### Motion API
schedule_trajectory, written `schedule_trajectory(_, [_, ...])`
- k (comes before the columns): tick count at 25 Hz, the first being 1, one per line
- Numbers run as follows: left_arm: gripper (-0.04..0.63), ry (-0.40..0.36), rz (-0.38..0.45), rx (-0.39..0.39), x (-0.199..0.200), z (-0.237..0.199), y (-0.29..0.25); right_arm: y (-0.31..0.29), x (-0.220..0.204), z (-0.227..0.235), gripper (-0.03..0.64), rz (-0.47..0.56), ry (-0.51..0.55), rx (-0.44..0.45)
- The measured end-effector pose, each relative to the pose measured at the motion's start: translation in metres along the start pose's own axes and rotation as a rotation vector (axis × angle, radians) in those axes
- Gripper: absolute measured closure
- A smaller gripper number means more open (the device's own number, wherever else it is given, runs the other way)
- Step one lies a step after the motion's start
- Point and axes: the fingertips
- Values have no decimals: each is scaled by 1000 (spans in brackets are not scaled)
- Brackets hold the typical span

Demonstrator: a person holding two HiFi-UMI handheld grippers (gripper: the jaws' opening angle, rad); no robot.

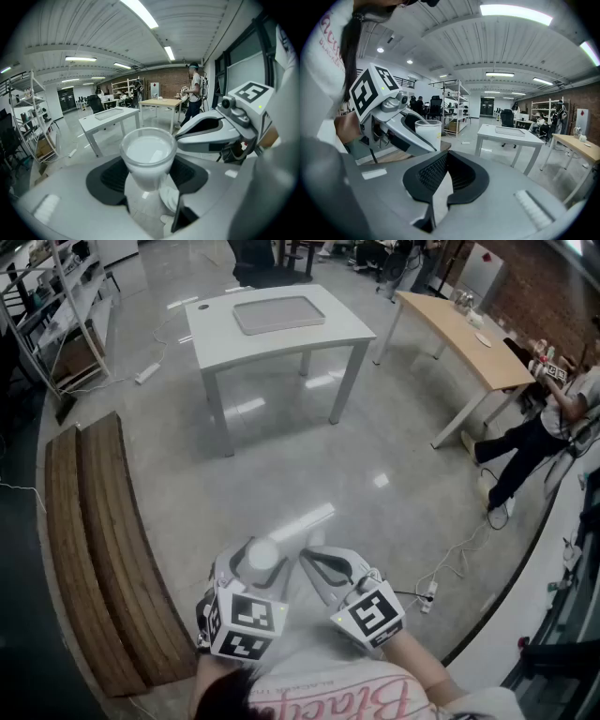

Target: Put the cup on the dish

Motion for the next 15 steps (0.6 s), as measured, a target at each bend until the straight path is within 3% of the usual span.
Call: schedule_trajectory(15, [336,-9,-36,-21,25,-20,-44,-17,8,53,617,5,-36,4])
Point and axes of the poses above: the fingertips, and each gripper's own axes: y backward along the fingers, z to its right, x out of its top, and after that the axes turned 9 degrees about x, right-handed
